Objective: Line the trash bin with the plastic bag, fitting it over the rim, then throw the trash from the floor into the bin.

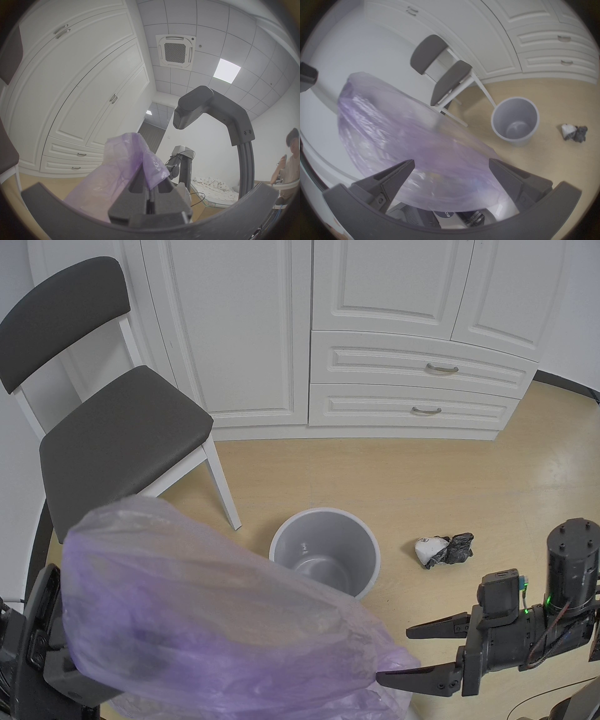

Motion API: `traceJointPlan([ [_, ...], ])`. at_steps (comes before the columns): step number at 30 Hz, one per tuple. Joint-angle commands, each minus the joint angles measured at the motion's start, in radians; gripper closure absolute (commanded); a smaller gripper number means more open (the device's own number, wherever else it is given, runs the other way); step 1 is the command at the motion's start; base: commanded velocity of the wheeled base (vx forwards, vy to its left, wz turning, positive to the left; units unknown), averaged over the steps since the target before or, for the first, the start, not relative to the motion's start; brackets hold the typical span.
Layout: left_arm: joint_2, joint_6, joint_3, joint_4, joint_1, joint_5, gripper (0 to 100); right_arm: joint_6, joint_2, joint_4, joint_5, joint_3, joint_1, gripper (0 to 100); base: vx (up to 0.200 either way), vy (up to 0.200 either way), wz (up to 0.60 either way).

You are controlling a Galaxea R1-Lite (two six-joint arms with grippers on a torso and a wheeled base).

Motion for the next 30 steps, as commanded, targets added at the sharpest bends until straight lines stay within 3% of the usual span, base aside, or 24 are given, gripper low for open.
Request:
traceJointPlan([
  [1, 0.009, -0.002, -0.001, -0.003, 0.011, 0.000, 100, -0.012, -0.093, 0.013, -0.010, -0.020, 0.052, 0, 0.000, 0.000, 0.00],
  [13, 0.022, -0.004, 0.000, -0.001, 0.020, 0.000, 100, -0.058, -0.200, 0.114, -0.084, -0.034, 0.168, 0, 0.000, 0.000, 0.00],
  [17, 0.026, -0.004, 0.002, -0.001, 0.020, 0.000, 100, -0.060, -0.194, 0.116, -0.161, -0.026, 0.243, 0, 0.000, 0.000, 0.00],
  [24, 0.016, -0.004, 0.005, -0.003, 0.009, 0.000, 100, -0.081, -0.071, 0.100, -0.187, 0.012, 0.260, 0, 0.000, 0.000, 0.00],
  [30, -0.004, -0.007, 0.017, -0.003, -0.014, -0.003, 100, -0.078, 0.013, 0.022, -0.245, 0.003, 0.200, 0, 0.000, 0.000, 0.00],
])
